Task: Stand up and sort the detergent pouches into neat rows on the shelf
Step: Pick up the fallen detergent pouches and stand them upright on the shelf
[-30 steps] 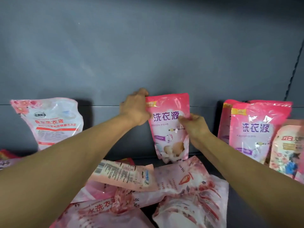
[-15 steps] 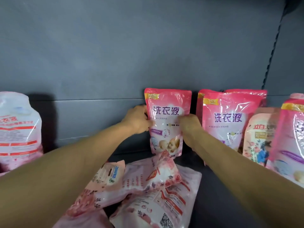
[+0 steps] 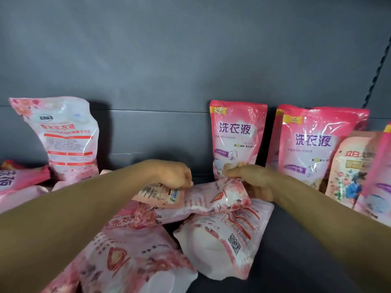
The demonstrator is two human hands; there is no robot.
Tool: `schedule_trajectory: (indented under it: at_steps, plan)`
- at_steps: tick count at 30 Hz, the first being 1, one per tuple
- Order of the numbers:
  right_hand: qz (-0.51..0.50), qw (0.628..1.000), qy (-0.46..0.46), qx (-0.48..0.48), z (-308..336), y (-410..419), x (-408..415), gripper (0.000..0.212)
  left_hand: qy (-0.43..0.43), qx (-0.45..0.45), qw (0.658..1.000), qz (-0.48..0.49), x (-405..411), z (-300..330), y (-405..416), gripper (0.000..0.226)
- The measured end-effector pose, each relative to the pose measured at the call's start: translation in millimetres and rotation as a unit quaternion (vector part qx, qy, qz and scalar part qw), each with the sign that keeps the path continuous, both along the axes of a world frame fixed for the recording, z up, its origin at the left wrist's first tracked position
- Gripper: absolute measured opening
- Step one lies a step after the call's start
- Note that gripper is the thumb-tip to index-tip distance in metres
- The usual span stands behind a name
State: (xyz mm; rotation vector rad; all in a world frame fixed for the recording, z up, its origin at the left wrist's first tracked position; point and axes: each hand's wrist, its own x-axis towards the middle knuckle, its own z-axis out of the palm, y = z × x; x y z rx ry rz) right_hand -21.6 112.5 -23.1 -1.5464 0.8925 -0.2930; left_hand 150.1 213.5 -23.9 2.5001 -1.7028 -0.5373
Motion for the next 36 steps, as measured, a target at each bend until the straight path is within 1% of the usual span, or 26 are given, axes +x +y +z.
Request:
schedule_trajectory:
  at_steps: [2,5,6,7,11,13,15,18,21,22,23,25,27,28,29,31,32,34,36]
  plan:
    - [0.012,1.0,0.001,0.008,0,0,5,0.031,-0.004,0.013,1.0,-0.005,0,-3,2,0.029]
    - [0.019,0.999,0.028,0.001,1,4,10,0.056,-0.006,0.02,1.0,-0.009,2,-5,3,0.028]
    - [0.014,0.999,0.04,-0.009,2,6,10,0.06,-0.005,0.023,1.0,-0.011,1,-4,3,0.028]
    - [0.013,0.999,0.047,-0.02,2,6,8,0.058,-0.002,0.026,1.0,-0.015,0,-4,4,0.029]
    - [-0.02,0.998,0.03,-0.052,7,4,-16,0.035,0.039,0.012,0.999,-0.035,-4,0,2,0.035]
    - [-0.041,0.996,0.023,-0.072,10,4,-35,0.037,0.051,-0.007,0.998,-0.031,-8,1,-2,0.03]
    - [-0.055,0.996,0.006,-0.076,12,7,-55,0.036,0.064,-0.025,0.997,-0.019,-12,-1,-9,0.031]
    - [-0.078,0.993,-0.014,-0.085,12,7,-83,0.036,0.07,-0.032,0.997,-0.003,-19,-1,-22,0.028]
    - [-0.1,0.992,-0.02,-0.068,8,4,-106,0.034,0.094,-0.025,0.995,-0.007,-29,0,-33,0.018]
    - [-0.106,0.992,-0.015,-0.062,6,1,-112,0.035,0.107,-0.03,0.994,-0.008,-33,2,-35,0.019]
    - [-0.107,0.992,-0.002,-0.062,4,-2,-119,0.037,0.125,-0.043,0.991,-0.009,-37,4,-38,0.022]
    - [-0.09,0.99,0.052,-0.095,0,-7,-129,0.037,0.169,-0.083,0.982,0.001,-42,9,-43,0.026]
    - [-0.063,0.982,0.112,-0.136,-2,-9,-135,0.026,0.212,-0.138,0.967,0.007,-47,17,-49,0.022]
    - [-0.051,0.979,0.132,-0.148,-1,-8,-135,0.023,0.214,-0.163,0.963,0.0,-49,21,-53,0.02]
    - [-0.034,0.977,0.142,-0.154,1,-7,-133,0.024,0.21,-0.186,0.96,-0.012,-53,25,-56,0.02]
    - [-0.006,0.98,0.123,-0.159,4,-8,-127,0.043,0.209,-0.229,0.95,-0.035,-62,34,-61,0.019]
    - [0.001,0.981,0.1,-0.164,8,-9,-122,0.046,0.214,-0.25,0.943,-0.049,-68,39,-62,0.018]
    - [0.004,0.979,0.051,-0.197,18,-8,-110,0.034,0.223,-0.292,0.927,-0.074,-80,51,-63,0.016]
    - [-0.02,0.975,-0.005,-0.222,31,-6,-102,0.025,0.245,-0.328,0.907,-0.099,-93,62,-64,0.019]
